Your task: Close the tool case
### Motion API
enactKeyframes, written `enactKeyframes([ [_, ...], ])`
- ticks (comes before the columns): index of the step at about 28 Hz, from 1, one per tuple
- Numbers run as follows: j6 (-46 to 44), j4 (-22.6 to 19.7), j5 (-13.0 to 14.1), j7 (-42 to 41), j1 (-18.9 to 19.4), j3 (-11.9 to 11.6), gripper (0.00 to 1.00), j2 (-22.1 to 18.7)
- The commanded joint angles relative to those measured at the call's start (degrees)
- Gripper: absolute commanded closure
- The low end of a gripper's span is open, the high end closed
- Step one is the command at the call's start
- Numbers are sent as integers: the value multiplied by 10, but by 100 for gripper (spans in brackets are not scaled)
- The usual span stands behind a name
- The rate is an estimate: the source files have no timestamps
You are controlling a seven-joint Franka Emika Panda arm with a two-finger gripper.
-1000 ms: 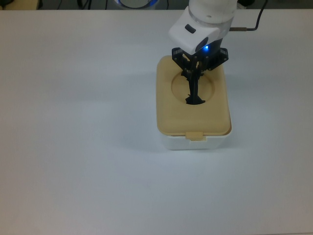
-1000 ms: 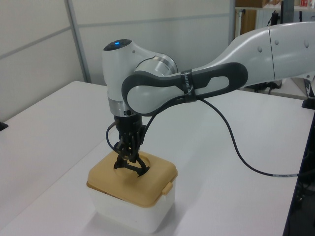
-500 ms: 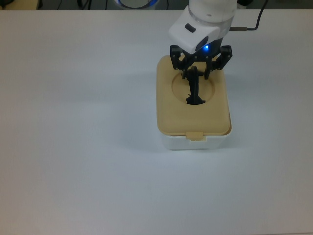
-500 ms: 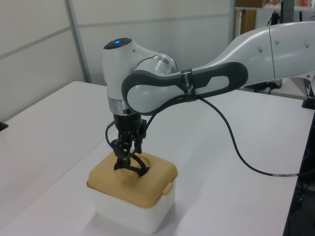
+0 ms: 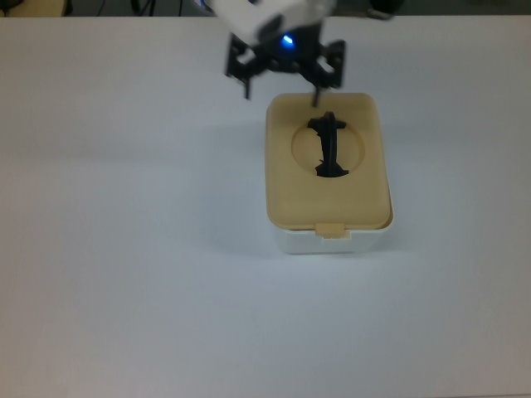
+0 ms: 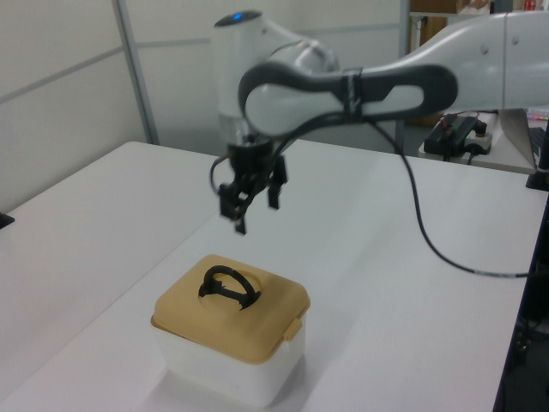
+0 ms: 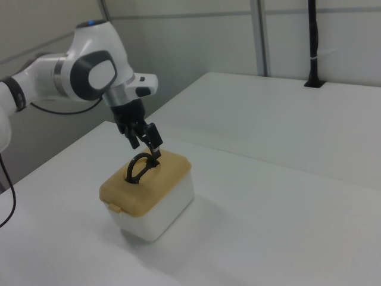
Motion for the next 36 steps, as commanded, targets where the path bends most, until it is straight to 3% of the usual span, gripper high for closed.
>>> enactKeyframes([
  [1, -59, -10, 1, -31, -47, 0, 0, -55],
  [7, -80, -9, 1, -74, -101, 0, 0, -78],
  [13, -77, -10, 2, -94, -128, 0, 0, -86],
  [36, -99, -21, 5, -121, -139, 1, 0, -98],
])
